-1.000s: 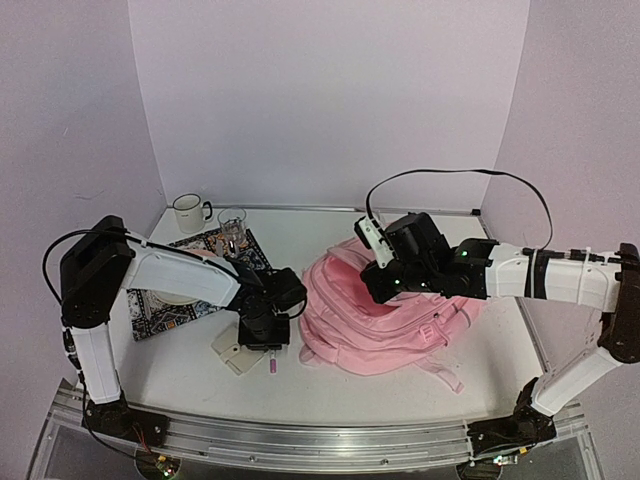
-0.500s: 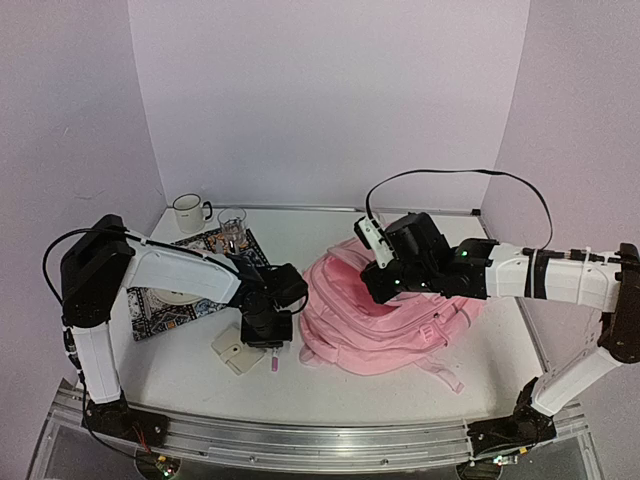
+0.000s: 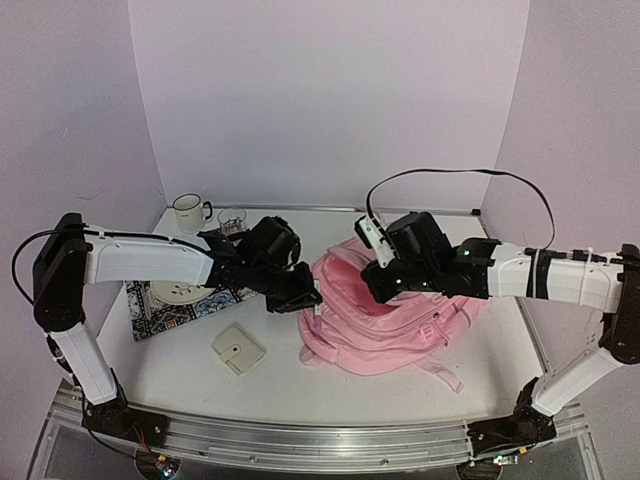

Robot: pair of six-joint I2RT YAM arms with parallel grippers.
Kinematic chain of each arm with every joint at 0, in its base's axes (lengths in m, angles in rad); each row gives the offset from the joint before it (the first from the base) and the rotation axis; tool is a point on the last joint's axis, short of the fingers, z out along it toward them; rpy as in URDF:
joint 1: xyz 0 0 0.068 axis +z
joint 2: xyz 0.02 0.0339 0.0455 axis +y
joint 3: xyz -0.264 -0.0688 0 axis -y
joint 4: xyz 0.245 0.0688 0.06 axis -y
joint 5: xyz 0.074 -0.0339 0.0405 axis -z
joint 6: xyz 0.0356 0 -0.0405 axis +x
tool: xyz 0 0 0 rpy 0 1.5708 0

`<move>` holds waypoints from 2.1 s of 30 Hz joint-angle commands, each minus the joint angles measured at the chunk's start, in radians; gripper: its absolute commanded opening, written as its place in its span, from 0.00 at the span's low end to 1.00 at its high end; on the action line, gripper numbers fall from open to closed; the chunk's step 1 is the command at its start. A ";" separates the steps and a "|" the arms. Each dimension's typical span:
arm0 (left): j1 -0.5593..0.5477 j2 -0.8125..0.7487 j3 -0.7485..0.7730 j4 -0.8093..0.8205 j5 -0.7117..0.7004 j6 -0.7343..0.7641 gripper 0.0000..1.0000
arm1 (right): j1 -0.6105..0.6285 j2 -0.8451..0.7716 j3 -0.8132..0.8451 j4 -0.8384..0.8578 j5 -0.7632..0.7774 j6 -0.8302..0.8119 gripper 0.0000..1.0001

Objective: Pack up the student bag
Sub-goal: Place the pen in the upper front pocket of the bag, then put down the upper front pocket of the student bag.

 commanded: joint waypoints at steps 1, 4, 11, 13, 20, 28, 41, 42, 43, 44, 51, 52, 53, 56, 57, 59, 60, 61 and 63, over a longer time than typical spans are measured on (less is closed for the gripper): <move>0.011 0.028 0.097 0.145 0.083 -0.049 0.01 | 0.009 -0.066 0.016 0.082 -0.028 -0.010 0.00; 0.016 0.068 0.126 0.218 0.113 -0.095 0.01 | 0.009 -0.069 0.015 0.082 -0.036 -0.007 0.00; 0.028 0.180 0.212 0.273 0.091 -0.170 0.03 | 0.010 -0.081 0.006 0.082 -0.047 0.000 0.00; 0.028 0.202 0.216 0.295 0.077 -0.201 0.04 | 0.009 -0.083 0.003 0.082 -0.053 0.001 0.00; 0.028 0.242 0.230 0.393 0.055 -0.285 0.20 | 0.010 -0.081 -0.001 0.087 -0.066 0.007 0.00; 0.027 0.195 0.171 0.400 0.035 -0.261 0.32 | 0.010 -0.092 -0.010 0.087 -0.042 0.006 0.00; 0.029 -0.048 -0.031 0.260 -0.069 -0.029 0.32 | 0.010 -0.055 -0.039 0.072 -0.058 0.027 0.00; 0.033 -0.058 -0.040 0.235 -0.082 -0.002 0.32 | 0.010 -0.050 -0.044 0.070 -0.067 0.033 0.00; 0.037 -0.070 -0.044 0.218 -0.087 0.016 0.32 | 0.011 -0.044 -0.048 0.068 -0.078 0.037 0.00; 0.042 -0.077 -0.051 0.205 -0.094 0.042 0.32 | 0.010 -0.038 -0.051 0.065 -0.090 0.043 0.00; 0.107 -0.113 -0.071 0.156 -0.199 0.136 0.31 | 0.010 0.010 -0.054 0.030 -0.248 0.062 0.08; 0.118 -0.107 -0.061 0.156 -0.200 0.153 0.31 | 0.010 0.018 -0.049 0.015 -0.260 0.064 0.11; 0.129 -0.098 -0.045 0.156 -0.200 0.176 0.32 | 0.010 0.024 -0.045 -0.002 -0.269 0.070 0.14; 0.158 -0.039 0.025 0.150 -0.173 0.250 0.33 | 0.009 0.003 -0.049 -0.023 -0.264 0.104 0.33; 0.166 -0.016 0.053 0.150 -0.148 0.272 0.34 | 0.009 -0.012 -0.051 -0.028 -0.249 0.117 0.38; 0.181 0.023 0.096 0.149 -0.114 0.299 0.35 | 0.005 -0.041 -0.050 -0.054 -0.205 0.147 0.44; 0.188 0.046 0.112 0.149 -0.099 0.310 0.36 | 0.001 -0.053 -0.049 -0.069 -0.182 0.158 0.47; 0.192 0.072 0.135 0.148 -0.079 0.322 0.37 | -0.007 -0.068 -0.049 -0.086 -0.151 0.186 0.50; 0.195 0.127 0.175 0.147 -0.034 0.343 0.39 | -0.034 -0.082 -0.056 -0.128 -0.102 0.234 0.54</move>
